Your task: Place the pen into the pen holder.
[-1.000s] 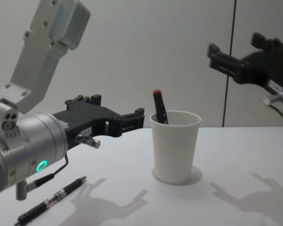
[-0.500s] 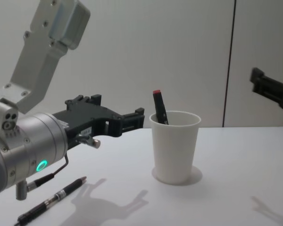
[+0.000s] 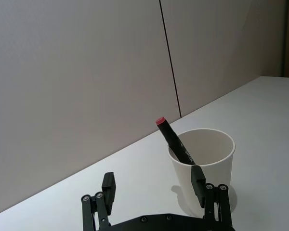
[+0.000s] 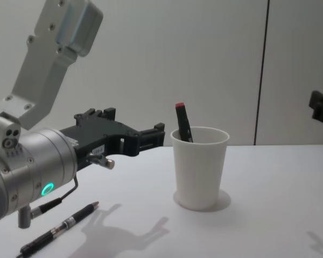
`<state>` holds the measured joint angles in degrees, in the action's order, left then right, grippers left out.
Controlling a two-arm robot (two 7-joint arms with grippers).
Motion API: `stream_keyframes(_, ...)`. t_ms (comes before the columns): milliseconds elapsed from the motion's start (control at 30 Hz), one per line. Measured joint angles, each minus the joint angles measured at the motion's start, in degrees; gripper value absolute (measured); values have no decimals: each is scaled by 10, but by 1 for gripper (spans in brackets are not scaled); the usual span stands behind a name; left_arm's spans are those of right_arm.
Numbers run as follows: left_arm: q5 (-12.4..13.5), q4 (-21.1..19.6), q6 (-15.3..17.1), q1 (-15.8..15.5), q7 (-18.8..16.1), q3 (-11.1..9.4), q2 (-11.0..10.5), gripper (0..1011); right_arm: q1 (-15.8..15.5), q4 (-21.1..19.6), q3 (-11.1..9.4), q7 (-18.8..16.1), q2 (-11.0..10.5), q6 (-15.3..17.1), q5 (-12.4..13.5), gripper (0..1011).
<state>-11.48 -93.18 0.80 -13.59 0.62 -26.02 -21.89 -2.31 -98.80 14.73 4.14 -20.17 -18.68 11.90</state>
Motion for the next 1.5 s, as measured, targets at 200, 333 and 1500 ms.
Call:
stream_keyframes(200, 1, 0, 2, 0, 0, 0, 0, 1000, -8, -6, -2, 5, -4, 2, 3, 1001)
stream_keyframes(333, 5, -2, 11, 1, 0, 1, -1, 1000, -12, -9, -2, 7, -6, 3, 4, 1002)
stream_keyframes(1500, -2, -49, 231, 9, 26, 40, -40, 1000, -21, -16, -4, 12, -11, 5, 8, 1001)
